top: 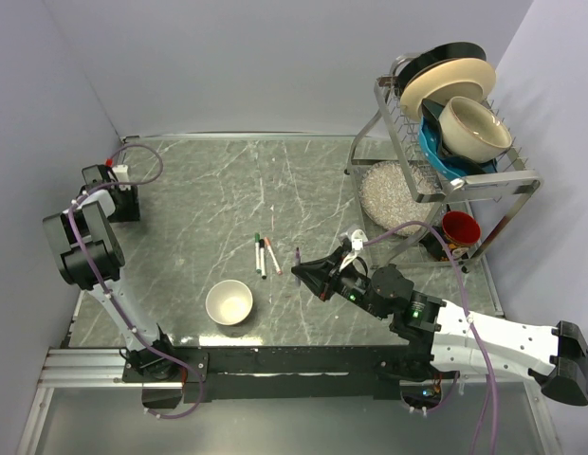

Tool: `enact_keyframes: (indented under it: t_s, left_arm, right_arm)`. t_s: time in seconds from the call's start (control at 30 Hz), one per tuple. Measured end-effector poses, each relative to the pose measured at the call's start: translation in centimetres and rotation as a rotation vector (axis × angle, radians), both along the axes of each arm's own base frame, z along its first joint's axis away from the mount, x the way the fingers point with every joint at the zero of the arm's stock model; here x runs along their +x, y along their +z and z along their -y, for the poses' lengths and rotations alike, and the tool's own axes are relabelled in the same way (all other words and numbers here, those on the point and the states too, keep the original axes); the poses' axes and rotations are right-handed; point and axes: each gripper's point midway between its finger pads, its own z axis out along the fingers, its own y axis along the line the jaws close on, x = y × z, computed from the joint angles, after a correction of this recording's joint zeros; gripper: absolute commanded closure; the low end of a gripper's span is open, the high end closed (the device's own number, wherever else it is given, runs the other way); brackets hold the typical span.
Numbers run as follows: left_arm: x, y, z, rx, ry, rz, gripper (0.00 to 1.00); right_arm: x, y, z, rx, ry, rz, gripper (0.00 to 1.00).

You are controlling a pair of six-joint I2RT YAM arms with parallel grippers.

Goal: Insert the pens into the pen caps

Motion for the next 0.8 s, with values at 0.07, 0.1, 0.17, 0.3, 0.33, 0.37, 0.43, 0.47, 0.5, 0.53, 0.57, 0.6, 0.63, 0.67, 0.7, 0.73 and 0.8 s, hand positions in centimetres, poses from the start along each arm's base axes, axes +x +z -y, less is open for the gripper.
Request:
enact_keyframes:
  t_s: [0.07, 0.1, 0.17, 0.3, 0.33, 0.37, 0.43, 0.47, 0.5, 0.53, 0.57, 0.6, 0.63, 0.67, 0.7, 0.73, 0.8]
  left_arm:
    - [-0.1, -0.1, 0.1, -0.008, 0.003, -0.004, 0.52]
    - [-0.1, -0.1, 0.1, -0.010, 0.004, -0.007, 0.53]
    - [-0.3, 0.0, 0.2, -0.015, 0.005, -0.019, 0.55]
    - [-0.7, -0.1, 0.4, -0.024, 0.011, -0.033, 0.55]
    - [-0.7, -0.1, 0.4, -0.024, 0.012, -0.034, 0.55]
    - [-0.7, -0.1, 0.4, -0.026, 0.014, -0.034, 0.56]
    - [-0.7, -0.2, 0.4, -0.030, 0.021, -0.034, 0.57]
    - [-0.7, -0.2, 0.5, -0.032, 0.024, -0.035, 0.58]
    - [-0.8, -0.2, 0.5, -0.033, 0.025, -0.035, 0.59]
    - [-0.9, -0.2, 0.5, -0.033, 0.025, -0.036, 0.60]
    - [-1.0, -0.2, 0.6, -0.034, 0.026, -0.037, 0.60]
    - [-1.1, -0.2, 0.6, -0.035, 0.026, -0.038, 0.60]
    - [-1.2, -0.2, 0.7, -0.037, 0.027, -0.043, 0.61]
    - [-1.4, -0.2, 0.8, -0.038, 0.027, -0.047, 0.61]
    - [-1.5, -0.2, 0.8, -0.039, 0.028, -0.050, 0.61]
    - [-1.7, -0.1, 0.9, -0.039, 0.029, -0.053, 0.61]
    - [-2.2, -0.2, 1.1, -0.039, 0.030, -0.063, 0.64]
  right_arm:
    - [0.0, -0.1, 0.0, -0.003, 0.000, -0.001, 1.00]
    - [0.0, -0.1, 0.0, -0.004, 0.000, -0.001, 1.00]
    - [0.0, -0.1, 0.1, -0.006, -0.001, -0.002, 1.00]
    - [0.0, -0.2, 0.3, -0.009, -0.006, -0.004, 1.00]
    - [0.0, -0.2, 0.3, -0.010, -0.007, -0.004, 1.00]
    - [0.0, -0.2, 0.3, -0.011, -0.007, -0.005, 1.00]
    - [0.0, -0.2, 0.4, -0.010, -0.007, -0.005, 1.00]
    - [0.0, -0.2, 0.4, -0.009, -0.007, -0.005, 1.00]
    - [0.0, -0.1, 0.4, -0.007, -0.007, -0.005, 1.00]
    - [0.0, -0.1, 0.4, -0.006, -0.008, -0.006, 1.00]
    - [0.0, -0.1, 0.4, -0.007, -0.008, -0.006, 1.00]
    - [0.0, -0.1, 0.4, -0.007, -0.008, -0.006, 1.00]
    - [0.0, -0.1, 0.5, -0.006, -0.008, -0.006, 1.00]
    - [-0.1, 0.0, 0.5, -0.006, -0.008, -0.006, 1.00]
    - [-0.1, 0.0, 0.5, -0.004, -0.008, -0.005, 1.00]
    - [-0.1, 0.1, 0.6, -0.003, -0.008, -0.005, 1.00]
    - [-0.1, 0.1, 0.6, -0.001, -0.008, -0.004, 1.00]
